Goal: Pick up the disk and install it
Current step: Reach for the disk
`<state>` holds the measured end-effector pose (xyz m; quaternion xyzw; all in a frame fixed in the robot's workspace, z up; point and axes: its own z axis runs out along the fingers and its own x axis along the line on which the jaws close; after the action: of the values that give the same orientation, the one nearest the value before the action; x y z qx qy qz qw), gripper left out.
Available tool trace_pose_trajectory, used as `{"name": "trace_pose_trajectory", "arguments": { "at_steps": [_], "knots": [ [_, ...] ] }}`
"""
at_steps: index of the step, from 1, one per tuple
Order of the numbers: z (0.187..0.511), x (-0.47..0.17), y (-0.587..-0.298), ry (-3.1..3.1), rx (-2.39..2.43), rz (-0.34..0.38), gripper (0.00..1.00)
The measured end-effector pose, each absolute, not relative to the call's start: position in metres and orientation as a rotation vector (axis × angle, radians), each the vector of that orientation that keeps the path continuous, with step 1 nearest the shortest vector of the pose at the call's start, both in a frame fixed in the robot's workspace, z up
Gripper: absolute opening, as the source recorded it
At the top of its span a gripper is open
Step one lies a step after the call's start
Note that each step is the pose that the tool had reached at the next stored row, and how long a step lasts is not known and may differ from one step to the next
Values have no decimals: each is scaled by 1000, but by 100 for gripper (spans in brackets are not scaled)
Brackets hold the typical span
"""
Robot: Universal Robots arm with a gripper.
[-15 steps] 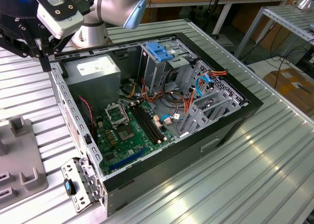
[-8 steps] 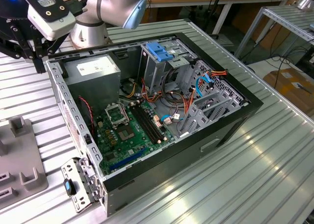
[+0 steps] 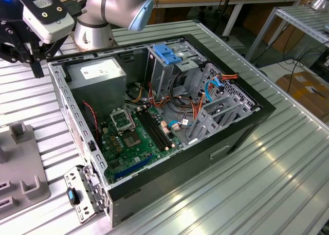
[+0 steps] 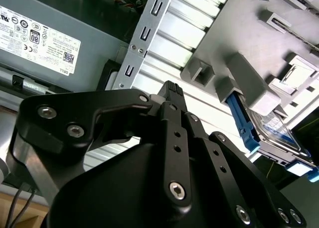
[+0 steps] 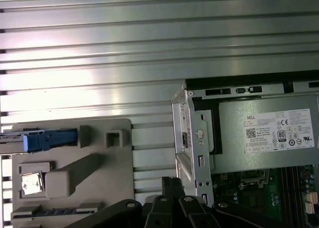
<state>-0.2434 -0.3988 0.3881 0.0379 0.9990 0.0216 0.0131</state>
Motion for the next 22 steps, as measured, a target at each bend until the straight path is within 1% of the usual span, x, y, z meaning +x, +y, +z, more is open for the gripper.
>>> {"name": "trace_pose_trajectory", "arguments": {
  "at_steps": [22],
  "knots": [
    [387, -249, -399, 3112, 118, 67, 11]
  ]
}}
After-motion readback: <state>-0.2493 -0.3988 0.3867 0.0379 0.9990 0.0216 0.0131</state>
